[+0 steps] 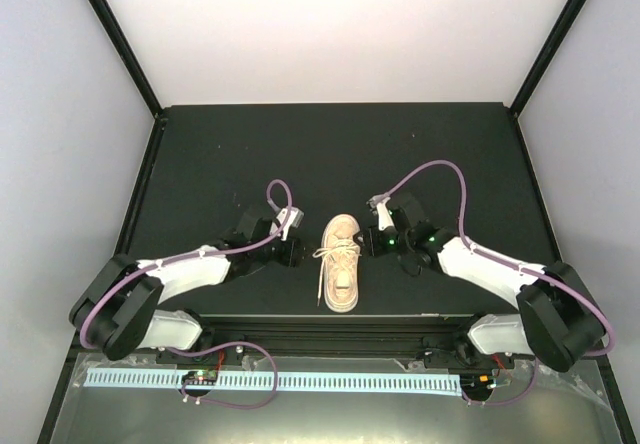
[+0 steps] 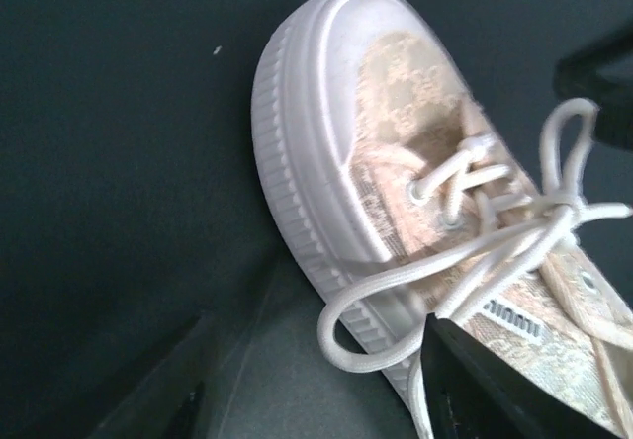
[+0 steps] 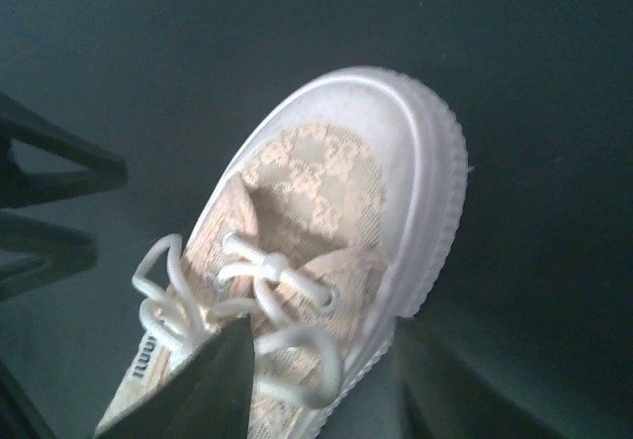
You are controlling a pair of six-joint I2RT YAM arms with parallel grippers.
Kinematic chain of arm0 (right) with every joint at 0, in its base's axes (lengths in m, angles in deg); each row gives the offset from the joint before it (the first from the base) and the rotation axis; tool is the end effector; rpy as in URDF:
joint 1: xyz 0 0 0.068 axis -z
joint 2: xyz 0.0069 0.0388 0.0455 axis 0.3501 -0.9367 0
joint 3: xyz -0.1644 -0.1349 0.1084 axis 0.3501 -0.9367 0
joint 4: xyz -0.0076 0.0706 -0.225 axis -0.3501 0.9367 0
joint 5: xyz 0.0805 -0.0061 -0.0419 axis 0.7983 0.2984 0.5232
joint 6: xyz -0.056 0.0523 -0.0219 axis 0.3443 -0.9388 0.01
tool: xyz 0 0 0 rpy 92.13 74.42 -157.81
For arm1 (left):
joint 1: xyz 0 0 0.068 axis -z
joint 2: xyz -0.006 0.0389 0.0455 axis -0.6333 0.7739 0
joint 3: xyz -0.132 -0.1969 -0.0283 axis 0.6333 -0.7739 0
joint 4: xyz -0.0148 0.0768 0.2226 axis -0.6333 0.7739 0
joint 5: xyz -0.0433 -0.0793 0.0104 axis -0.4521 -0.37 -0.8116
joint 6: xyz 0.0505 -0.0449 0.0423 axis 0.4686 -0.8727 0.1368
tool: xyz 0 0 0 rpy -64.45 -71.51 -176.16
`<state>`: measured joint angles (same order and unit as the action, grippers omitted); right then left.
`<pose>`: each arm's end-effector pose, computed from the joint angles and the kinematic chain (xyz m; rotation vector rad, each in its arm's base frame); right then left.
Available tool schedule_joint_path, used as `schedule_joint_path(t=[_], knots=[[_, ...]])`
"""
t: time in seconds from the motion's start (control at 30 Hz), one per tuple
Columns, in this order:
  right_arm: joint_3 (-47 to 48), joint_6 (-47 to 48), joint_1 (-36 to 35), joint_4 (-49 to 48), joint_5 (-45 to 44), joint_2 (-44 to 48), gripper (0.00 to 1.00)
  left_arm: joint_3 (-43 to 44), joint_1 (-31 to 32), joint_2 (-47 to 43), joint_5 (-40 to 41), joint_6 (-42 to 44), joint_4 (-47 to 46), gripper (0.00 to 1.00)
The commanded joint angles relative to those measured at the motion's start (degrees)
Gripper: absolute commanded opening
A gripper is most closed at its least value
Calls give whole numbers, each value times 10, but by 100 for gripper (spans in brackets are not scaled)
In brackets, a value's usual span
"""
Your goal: Tie the shoes
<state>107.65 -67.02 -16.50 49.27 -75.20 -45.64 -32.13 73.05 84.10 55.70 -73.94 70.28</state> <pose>0.1991 0.1710 0.1424 -0.4026 2.4549 0.7792 0.1977 -0.1614 0.1115 0.4392 2.3866 -0.8930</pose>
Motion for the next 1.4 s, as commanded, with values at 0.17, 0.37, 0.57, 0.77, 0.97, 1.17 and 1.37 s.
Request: schedule_joint_path(t=[0.17,0.37,0.57,0.77,0.97,1.17,1.37], knots=[[-4,23,18,13,23,68,80,63,10,-60,-59,152,20,64],[-86,-10,18,-44,114,124,66,106,55,7,-109,191,3,64],[-93,-32,18,-91,140,73,46,160,92,80,-63,200,10,60],[-85,-30,18,-108,152,43,37,168,101,97,-52,197,4,55],[-83,-30,18,-122,157,34,19,171,104,112,-44,190,-1,50],[-90,-37,18,-111,120,47,2,174,104,116,-19,177,-2,42],[-108,-55,21,-76,51,77,2,177,105,124,-4,173,1,36]])
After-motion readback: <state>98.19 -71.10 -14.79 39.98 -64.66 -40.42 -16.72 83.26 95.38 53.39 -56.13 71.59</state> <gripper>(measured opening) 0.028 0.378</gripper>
